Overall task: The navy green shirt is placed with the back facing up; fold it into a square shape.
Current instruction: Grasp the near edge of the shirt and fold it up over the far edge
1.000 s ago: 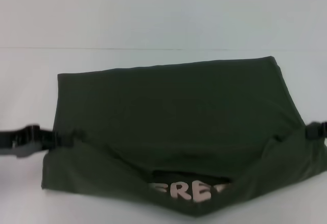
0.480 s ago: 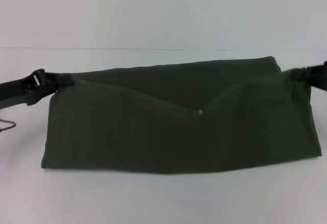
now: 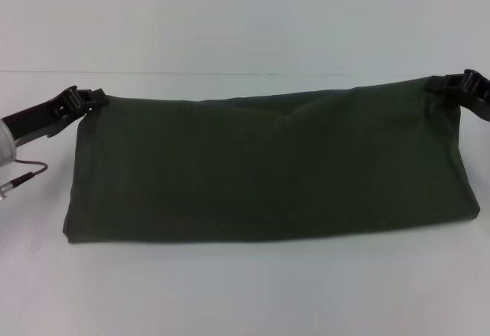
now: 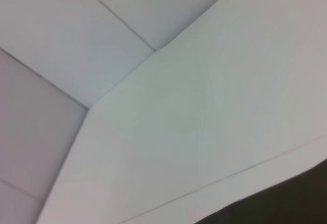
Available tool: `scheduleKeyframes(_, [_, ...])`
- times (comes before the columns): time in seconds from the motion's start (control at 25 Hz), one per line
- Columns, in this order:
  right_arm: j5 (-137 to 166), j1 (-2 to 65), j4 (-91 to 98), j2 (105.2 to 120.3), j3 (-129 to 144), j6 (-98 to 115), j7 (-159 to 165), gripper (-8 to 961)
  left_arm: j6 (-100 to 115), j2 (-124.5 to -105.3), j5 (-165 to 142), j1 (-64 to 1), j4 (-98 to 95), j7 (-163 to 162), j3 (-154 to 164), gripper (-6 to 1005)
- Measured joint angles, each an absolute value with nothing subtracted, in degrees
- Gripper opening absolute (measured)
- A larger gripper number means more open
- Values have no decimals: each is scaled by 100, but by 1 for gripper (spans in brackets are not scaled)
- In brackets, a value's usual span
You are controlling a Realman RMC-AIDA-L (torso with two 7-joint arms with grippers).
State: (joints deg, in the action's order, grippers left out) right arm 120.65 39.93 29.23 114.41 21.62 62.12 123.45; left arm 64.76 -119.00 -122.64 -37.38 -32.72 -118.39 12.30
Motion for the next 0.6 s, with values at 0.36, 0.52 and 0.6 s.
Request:
scheduleKeyframes(0.36, [11971, 4213, 2863, 11645, 2236, 5351, 11868, 46, 5313, -12179, -12034, -4027, -3079, -11046, 1231, 17])
scheduleKeyframes(0.52, [11839, 4258, 2838, 11708, 2246, 5109, 11649, 46, 5013, -12246, -11713, -4047, -3076, -10862, 1230, 16])
scheduleKeyframes(0.6, [11788, 4275, 2832, 11721, 2275, 4998, 11568, 46, 4946, -12251, -11618, -4045, -3073, -10824, 1230, 17])
